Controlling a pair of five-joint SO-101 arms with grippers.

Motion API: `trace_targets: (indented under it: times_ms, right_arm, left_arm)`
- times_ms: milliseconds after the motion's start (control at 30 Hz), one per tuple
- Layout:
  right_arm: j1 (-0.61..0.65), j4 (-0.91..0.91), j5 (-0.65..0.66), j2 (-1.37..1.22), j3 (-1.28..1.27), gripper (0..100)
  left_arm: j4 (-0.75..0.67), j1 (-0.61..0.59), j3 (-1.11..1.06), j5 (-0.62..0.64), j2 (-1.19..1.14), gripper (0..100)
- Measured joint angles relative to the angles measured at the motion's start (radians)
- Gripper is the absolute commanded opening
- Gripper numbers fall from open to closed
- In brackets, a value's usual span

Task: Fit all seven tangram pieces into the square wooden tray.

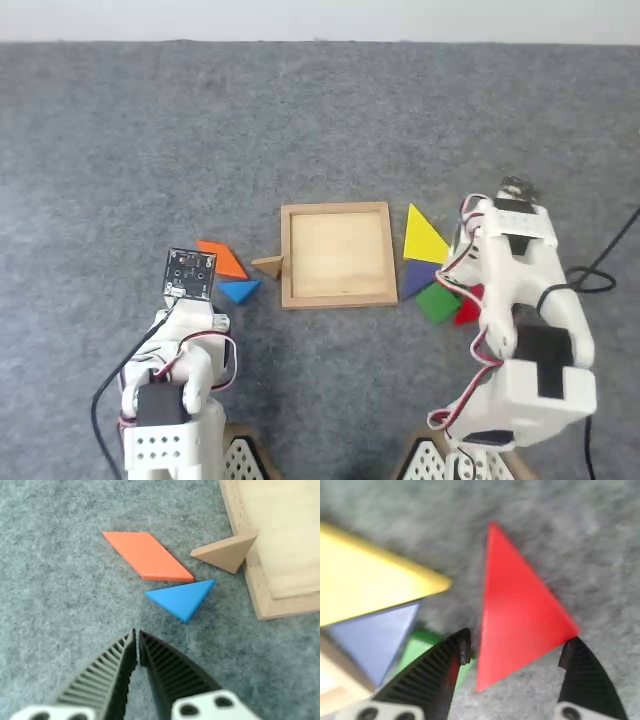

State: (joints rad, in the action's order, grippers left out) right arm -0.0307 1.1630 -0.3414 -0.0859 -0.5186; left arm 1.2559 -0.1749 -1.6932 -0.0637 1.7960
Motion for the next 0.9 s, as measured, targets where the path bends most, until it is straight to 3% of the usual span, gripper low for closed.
trace_targets:
  times_ms: [333, 500, 667, 900]
  right_arm:
    - [0.055, 0.028, 0.000, 0.132, 0.000, 28.4]
    - [-0.058, 0.043, 0.038, 0.137, 0.000, 28.5]
    - [-0.075, 0.037, 0.095, 0.137, -0.025, 28.7]
    - [-0.077, -0.031, 0.106, 0.012, -0.023, 38.1]
  left_arm:
    - [0.000, 0.000, 0.000, 0.000, 0.000, 1]
    - [0.000, 0.000, 0.000, 0.000, 0.000, 1]
    - [0.000, 0.000, 0.000, 0.000, 0.000, 1]
    - [0.002, 0.000, 0.000, 0.000, 0.000, 1]
